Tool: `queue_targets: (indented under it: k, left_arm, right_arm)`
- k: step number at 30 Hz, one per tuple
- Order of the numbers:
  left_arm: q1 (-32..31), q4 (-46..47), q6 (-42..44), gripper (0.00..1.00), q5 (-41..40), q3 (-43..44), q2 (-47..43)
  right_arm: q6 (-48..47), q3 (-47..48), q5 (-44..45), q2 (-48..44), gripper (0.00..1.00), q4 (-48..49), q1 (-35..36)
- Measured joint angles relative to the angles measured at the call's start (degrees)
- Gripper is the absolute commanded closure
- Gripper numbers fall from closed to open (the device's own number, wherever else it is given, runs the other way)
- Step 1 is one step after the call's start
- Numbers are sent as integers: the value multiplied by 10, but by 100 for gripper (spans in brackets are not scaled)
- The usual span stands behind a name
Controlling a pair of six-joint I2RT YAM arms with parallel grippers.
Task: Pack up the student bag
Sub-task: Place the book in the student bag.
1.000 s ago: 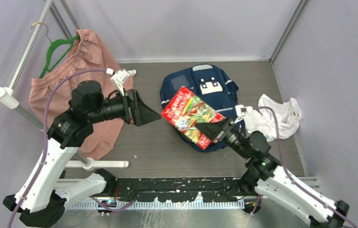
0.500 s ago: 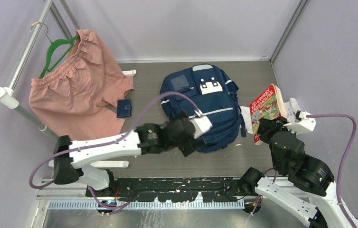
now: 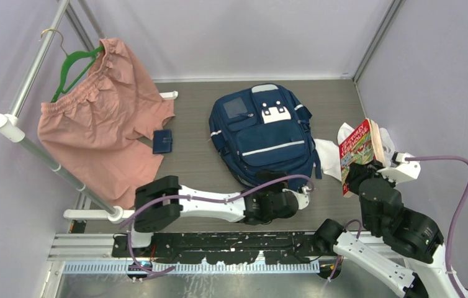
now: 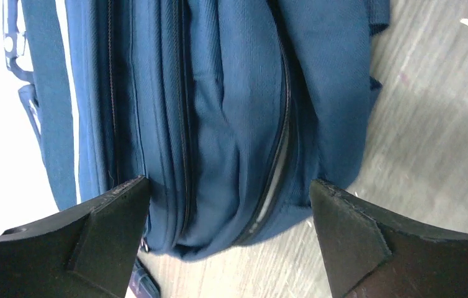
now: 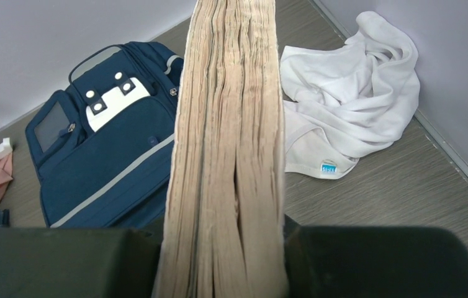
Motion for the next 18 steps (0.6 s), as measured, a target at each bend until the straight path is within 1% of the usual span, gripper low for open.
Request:
queue_targets:
  k: [1, 3, 4, 5, 7, 8, 10, 12, 15, 18]
  left_arm:
    - [0, 7, 7, 2, -12, 9, 17]
    - [2, 17, 19, 12, -37, 27, 45]
    - [5, 19, 21, 25, -45, 34, 52]
    - [9, 19, 20, 45, -55, 42, 58]
    - [23, 18, 13, 90, -76, 60, 64]
    - [30, 16, 5, 99, -83, 68, 64]
    - [51, 3, -13, 100, -87, 90, 61]
    - [73, -26, -40, 100, -74, 106, 42]
    - [111, -76, -77, 100, -41, 129, 1]
    - [158, -139, -126, 100, 13, 174, -48]
  right_arm:
    - [0, 0, 0, -5, 99, -1, 0]
    - [0, 1, 0, -9, 99, -2, 0]
    - [0, 1, -1, -9, 99, -2, 0]
    - [0, 1, -2, -9, 99, -2, 0]
    - [0, 1, -3, -9, 99, -2, 0]
    - [1, 1, -4, -9, 99, -2, 0]
    - [0, 0, -8, -10, 99, -1, 0]
    - [0, -3, -16, -14, 99, -1, 0]
    - [-3, -8, -36, -16, 99, 3, 0]
    - [-11, -9, -74, -16, 99, 13, 0]
